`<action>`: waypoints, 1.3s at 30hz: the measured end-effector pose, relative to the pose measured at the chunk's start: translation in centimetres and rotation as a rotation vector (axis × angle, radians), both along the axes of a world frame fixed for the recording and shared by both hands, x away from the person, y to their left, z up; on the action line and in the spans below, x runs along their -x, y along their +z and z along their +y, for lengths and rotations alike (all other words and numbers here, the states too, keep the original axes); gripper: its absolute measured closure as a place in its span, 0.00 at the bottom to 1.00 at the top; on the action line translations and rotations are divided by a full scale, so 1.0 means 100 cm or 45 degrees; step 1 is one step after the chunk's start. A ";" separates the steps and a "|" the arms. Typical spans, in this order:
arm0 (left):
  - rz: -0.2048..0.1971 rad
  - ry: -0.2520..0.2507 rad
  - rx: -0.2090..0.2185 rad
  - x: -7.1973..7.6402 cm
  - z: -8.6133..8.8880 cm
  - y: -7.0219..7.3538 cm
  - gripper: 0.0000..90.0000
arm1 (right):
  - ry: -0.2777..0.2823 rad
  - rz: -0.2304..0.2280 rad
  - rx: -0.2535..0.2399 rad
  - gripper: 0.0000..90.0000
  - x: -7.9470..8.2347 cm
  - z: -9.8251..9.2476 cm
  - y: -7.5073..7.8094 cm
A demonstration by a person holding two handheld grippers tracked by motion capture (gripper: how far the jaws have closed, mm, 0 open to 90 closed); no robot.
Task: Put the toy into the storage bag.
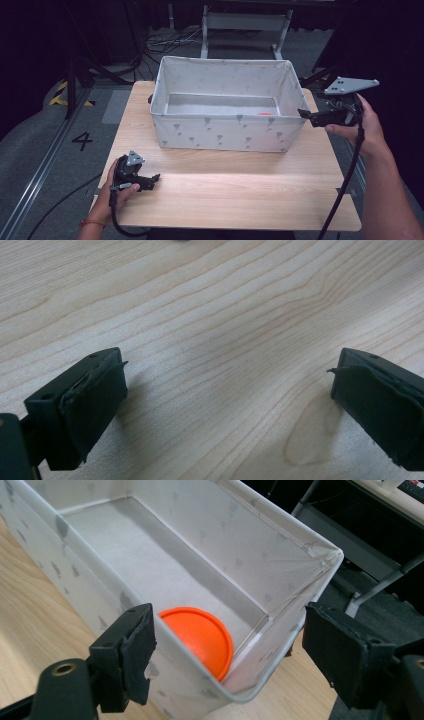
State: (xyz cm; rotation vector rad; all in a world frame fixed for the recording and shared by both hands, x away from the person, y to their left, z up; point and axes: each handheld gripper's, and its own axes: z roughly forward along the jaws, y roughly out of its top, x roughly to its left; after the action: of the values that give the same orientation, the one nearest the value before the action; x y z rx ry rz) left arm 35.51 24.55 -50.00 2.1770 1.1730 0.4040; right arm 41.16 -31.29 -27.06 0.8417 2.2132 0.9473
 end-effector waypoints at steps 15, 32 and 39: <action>0.003 -0.001 -0.004 0.000 0.000 0.000 0.02 | -0.082 -0.081 -0.029 0.25 0.057 -0.032 -0.051; 0.001 0.006 -0.003 0.000 0.000 0.000 0.02 | -0.064 0.022 -0.050 0.25 0.079 -0.052 -0.129; 0.001 0.008 -0.003 0.000 0.000 0.000 0.01 | -0.078 0.072 -0.010 0.25 0.083 -0.055 -0.159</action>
State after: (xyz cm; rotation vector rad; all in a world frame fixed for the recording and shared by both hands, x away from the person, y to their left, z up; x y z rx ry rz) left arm 35.47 24.56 -50.00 2.1759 1.1809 0.4074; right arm 32.91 -36.76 -42.98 0.9455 2.2191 0.9143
